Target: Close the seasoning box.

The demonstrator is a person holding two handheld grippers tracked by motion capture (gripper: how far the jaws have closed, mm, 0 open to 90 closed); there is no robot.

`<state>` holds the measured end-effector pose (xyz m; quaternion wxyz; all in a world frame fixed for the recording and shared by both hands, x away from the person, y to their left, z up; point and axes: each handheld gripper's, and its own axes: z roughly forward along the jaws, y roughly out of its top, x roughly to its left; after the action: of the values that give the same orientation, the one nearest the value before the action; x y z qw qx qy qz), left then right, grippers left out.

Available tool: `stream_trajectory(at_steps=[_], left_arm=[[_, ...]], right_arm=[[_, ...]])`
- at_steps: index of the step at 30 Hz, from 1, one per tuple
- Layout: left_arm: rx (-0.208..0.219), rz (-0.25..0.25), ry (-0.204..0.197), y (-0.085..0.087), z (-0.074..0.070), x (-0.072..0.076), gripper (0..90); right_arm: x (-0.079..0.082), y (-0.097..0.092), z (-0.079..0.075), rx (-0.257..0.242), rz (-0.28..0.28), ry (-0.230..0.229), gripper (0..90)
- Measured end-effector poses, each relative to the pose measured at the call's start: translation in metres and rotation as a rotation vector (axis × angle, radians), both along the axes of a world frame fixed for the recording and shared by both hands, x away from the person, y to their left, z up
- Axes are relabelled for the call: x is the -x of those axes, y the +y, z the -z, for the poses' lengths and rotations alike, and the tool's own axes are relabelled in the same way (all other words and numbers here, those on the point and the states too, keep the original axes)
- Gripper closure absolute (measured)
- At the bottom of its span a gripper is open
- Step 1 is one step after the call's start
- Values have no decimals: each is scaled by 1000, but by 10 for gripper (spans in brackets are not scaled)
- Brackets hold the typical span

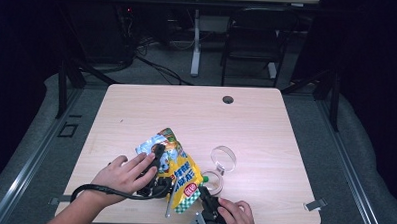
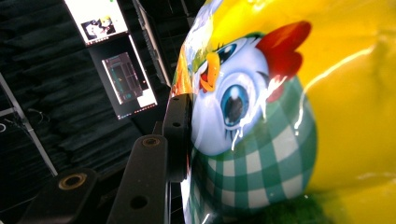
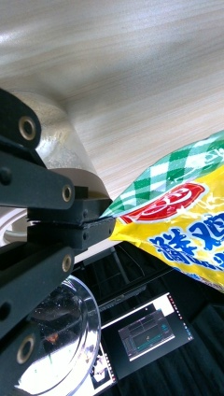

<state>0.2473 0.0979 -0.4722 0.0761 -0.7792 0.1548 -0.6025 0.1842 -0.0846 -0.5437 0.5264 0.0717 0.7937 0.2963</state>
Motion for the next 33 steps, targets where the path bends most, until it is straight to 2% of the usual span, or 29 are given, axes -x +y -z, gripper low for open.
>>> stream_trajectory(at_steps=[9,11,17,21,23,33], left_arm=[[-14,1,-7,-1,0,1,683],[-17,7,-18,-1,-1,1,683],[-24,16,-34,-2,0,2,684],[-33,13,-30,-3,-2,2,684],[-41,13,-37,-3,-2,3,684],[-58,19,-30,-5,-4,3,684]], right_arm=[[0,-1,0,1,5,-2,893],[0,-1,-2,18,17,0,893],[0,-1,-1,11,12,1,892],[0,-1,-2,15,11,-1,892],[0,-1,0,-8,0,0,892],[0,-1,0,-11,-6,-1,891]])
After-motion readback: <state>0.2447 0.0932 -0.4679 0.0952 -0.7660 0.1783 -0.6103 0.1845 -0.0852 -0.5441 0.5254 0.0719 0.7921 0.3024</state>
